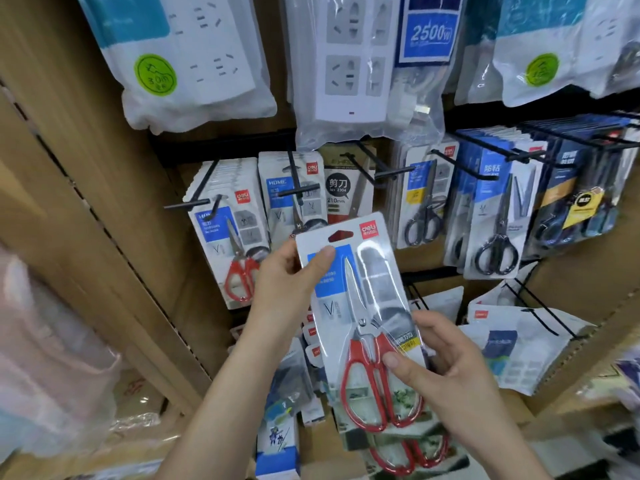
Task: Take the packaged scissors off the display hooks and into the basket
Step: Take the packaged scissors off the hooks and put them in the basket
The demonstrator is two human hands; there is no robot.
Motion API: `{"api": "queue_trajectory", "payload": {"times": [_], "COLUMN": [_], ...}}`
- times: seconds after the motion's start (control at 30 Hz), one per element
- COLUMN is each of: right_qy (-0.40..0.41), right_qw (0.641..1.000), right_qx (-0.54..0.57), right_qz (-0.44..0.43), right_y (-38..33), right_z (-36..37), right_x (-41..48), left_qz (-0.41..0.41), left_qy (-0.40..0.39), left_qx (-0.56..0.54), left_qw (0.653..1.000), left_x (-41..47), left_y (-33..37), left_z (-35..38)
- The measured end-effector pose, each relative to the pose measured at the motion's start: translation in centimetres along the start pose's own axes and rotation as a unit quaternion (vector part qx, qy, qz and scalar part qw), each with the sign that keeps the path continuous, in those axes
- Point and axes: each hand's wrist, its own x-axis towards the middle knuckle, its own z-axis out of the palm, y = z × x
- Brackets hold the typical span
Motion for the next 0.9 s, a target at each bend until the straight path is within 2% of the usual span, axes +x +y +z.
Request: {"api": "queue_trajectory", "payload": {"times": [0.07, 0.17, 0.4, 0.6, 0.73, 0.9], "right_qy": [-0.023, -0.033, -0.029, -0.051, -0.065, -0.097], "right_qw": [1.000, 0.999, 0.998, 0.997, 0.997, 0.993], "right_qx": [-0.003, -0.010, -0.052, -0.040, -0.036, -0.047], "right_qz": [-0.008, -0.005, -0.007, -0.034, -0.009, 0.040], "right_y": [-0.4, -0.6, -0.3, -0.9, -0.6, 0.7], "right_z": [0.1, 0.0, 0.3, 1.5, 2.2, 2.2], "right_x": [0.0, 0.0, 0.1, 0.8, 1.1, 1.2], "left_qz": [-0.040, -0.058, -0.003, 0.053, 0.043, 0.071], "left_qy": [0.007, 0.021, 0.087, 0.123, 0.141, 0.123], "left_qx": [-0.048, -0.092, -0.091, -0.040, 0.016, 0.107], "left_qw": [0.998, 0.994, 0.992, 0.990, 0.989, 0.984], "left_x": [-0.1, 0.0, -0.6, 0.4, 2.4, 4.0], "left_y": [0.3, 0.4, 1.2, 2.7, 3.3, 3.5], "left_z": [-0.1, -0.2, -0.2, -0.8, -1.6, -1.6]}}
